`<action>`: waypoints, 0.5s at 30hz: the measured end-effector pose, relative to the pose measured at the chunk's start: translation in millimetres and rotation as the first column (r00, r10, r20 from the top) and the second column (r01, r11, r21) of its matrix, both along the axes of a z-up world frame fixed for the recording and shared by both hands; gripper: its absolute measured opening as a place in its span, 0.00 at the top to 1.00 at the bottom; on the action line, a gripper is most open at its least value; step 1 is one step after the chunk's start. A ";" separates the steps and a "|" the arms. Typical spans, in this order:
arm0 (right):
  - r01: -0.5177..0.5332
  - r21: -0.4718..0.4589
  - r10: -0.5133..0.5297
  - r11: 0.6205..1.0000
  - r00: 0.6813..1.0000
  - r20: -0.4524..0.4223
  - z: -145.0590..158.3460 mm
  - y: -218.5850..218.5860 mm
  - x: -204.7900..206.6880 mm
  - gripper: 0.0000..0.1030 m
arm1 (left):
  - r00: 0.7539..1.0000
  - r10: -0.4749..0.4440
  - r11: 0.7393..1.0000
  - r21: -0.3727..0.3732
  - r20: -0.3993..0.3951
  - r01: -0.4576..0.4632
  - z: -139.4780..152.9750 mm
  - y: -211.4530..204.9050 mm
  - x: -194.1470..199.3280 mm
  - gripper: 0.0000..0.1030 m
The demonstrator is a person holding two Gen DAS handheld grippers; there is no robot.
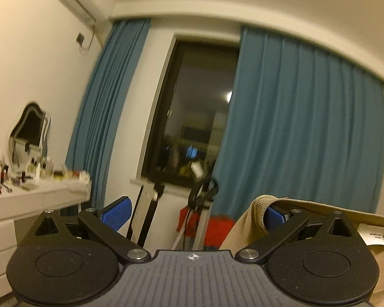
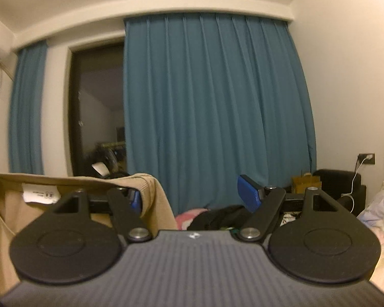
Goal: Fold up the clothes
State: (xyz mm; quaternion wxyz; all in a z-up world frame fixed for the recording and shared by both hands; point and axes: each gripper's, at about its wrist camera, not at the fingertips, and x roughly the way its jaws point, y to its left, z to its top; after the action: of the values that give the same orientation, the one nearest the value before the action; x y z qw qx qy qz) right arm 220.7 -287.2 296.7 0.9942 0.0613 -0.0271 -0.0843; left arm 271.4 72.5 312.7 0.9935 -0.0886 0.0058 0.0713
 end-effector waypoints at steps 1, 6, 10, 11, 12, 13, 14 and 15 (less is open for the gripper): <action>0.006 -0.005 -0.006 1.000 1.000 -0.012 -13.5 0.4 23.7 0.27 | 1.000 0.014 1.000 0.009 -0.025 -0.014 -18.7 -8.4 28.5 0.00; 0.020 0.001 -0.019 1.000 0.993 -0.114 -113.2 -9.7 143.4 0.28 | 0.986 0.023 0.999 0.029 -0.165 -0.018 -127.2 -34.9 156.8 0.00; 0.023 0.019 -0.019 1.000 0.976 -0.219 -211.1 -21.4 220.0 0.28 | 0.957 0.027 0.996 0.085 -0.290 -0.002 -229.8 -55.1 242.7 0.00; 0.021 0.023 -0.014 1.000 0.965 -0.260 -235.3 -22.5 235.8 0.28 | 0.945 0.021 0.996 0.087 -0.327 0.008 -255.9 -57.9 255.4 0.00; 0.018 0.026 -0.009 0.999 0.952 -0.306 -259.5 -22.8 250.8 0.28 | 0.928 0.012 0.997 0.080 -0.372 0.019 -279.0 -60.7 268.4 0.00; 0.009 0.038 0.005 0.999 0.933 -0.360 -284.0 -24.5 265.9 0.28 | 0.908 0.003 0.997 0.072 -0.418 0.030 -301.9 -63.2 281.1 0.00; -0.014 0.053 0.035 0.998 0.908 -0.417 -301.2 -26.2 280.4 0.28 | 0.883 -0.004 0.997 0.065 -0.469 0.038 -322.3 -64.2 292.9 0.00; -0.042 0.070 0.070 0.997 0.879 -0.471 -314.4 -27.3 294.4 0.28 | 0.854 -0.011 0.997 0.063 -0.520 0.052 -337.6 -65.6 304.9 0.00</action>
State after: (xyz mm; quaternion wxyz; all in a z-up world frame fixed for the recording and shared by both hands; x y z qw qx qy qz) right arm 515.0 -314.4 -17.7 0.9706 0.0684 0.2204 -0.0686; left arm 576.3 6.9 -24.9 0.9588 -0.0289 0.2720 0.0764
